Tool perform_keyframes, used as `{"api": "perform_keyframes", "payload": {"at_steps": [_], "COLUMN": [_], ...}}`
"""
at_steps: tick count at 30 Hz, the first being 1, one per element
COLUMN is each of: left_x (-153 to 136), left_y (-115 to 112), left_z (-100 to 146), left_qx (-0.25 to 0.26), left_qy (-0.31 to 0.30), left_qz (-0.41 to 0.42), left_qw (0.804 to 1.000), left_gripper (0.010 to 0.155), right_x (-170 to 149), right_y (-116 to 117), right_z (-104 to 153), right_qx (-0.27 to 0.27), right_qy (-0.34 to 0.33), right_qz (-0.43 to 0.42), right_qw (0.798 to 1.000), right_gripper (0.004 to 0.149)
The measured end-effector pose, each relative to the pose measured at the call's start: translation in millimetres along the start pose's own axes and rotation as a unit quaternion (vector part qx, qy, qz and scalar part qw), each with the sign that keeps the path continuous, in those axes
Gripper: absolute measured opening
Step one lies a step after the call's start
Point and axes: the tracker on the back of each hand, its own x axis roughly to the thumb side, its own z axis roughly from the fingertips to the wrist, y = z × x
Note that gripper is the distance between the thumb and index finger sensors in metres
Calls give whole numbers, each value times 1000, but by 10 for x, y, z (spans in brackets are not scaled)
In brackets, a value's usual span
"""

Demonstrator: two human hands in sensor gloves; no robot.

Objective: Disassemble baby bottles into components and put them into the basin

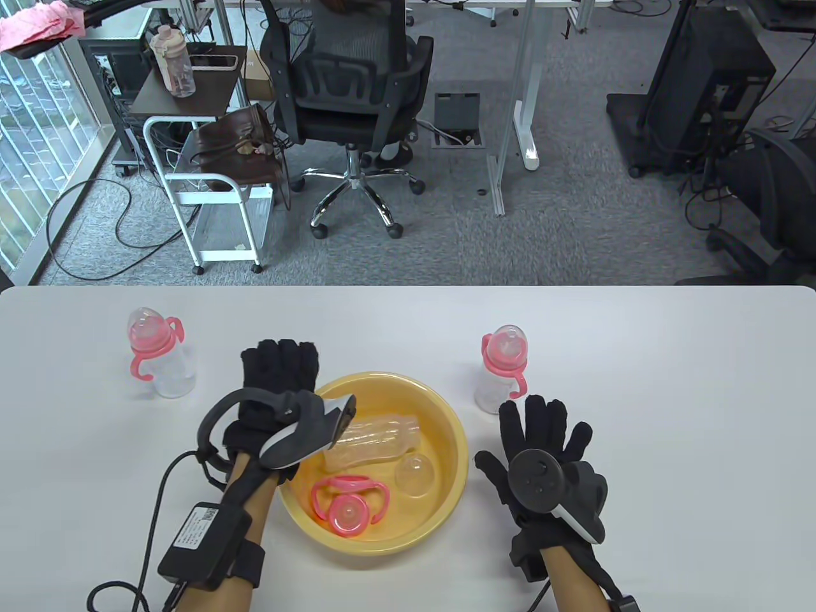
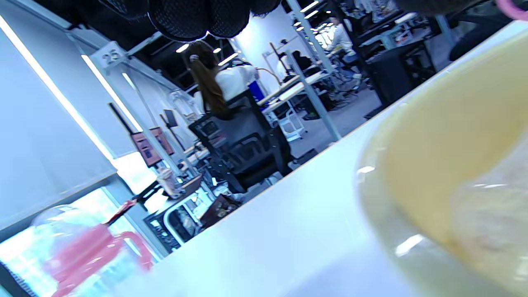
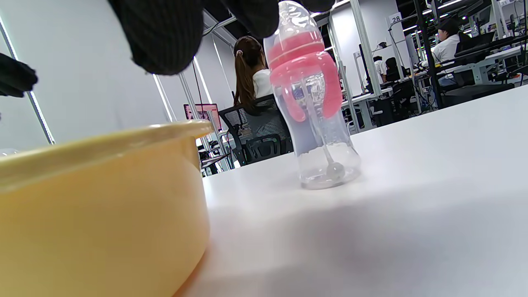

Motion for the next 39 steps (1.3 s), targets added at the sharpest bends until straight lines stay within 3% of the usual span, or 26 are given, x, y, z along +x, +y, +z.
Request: {"api": "perform_keyframes", "payload": {"at_steps": [9, 16, 22, 26, 30, 35, 39], "left_x": [-1003, -1543, -1584, -1582, -1608, -1631, -1575], "left_y": [-413, -966, -1318, -1614, -1822, -1970, -1991], "left_z": [90, 136, 1, -159, -240, -345, -437], "left_qx": [-44, -156, -196, -239, -240, -212, -202], "left_qy": [134, 255, 287, 284, 291, 327, 328], "left_qz": [-21, 85, 151, 174, 192, 291, 283], "left_qw": [990, 950, 925, 912, 906, 874, 878], "left_gripper": [97, 97, 96, 87, 80, 77, 70], "right_x": [30, 23, 46, 99, 140, 157, 157], "right_y": [2, 2, 5, -4, 9, -18, -54], "right_z": [-3, -7, 4, 8, 12, 36, 58], "right_qx": [55, 59, 52, 27, 13, -2, -14], "right_qy": [-12, -4, -13, -30, -49, -55, -58], "right_qz": [23, 30, 42, 62, 95, 97, 92], "right_qw": [998, 998, 998, 997, 994, 994, 994], "right_gripper": [82, 82, 81, 81, 80, 79, 78]}}
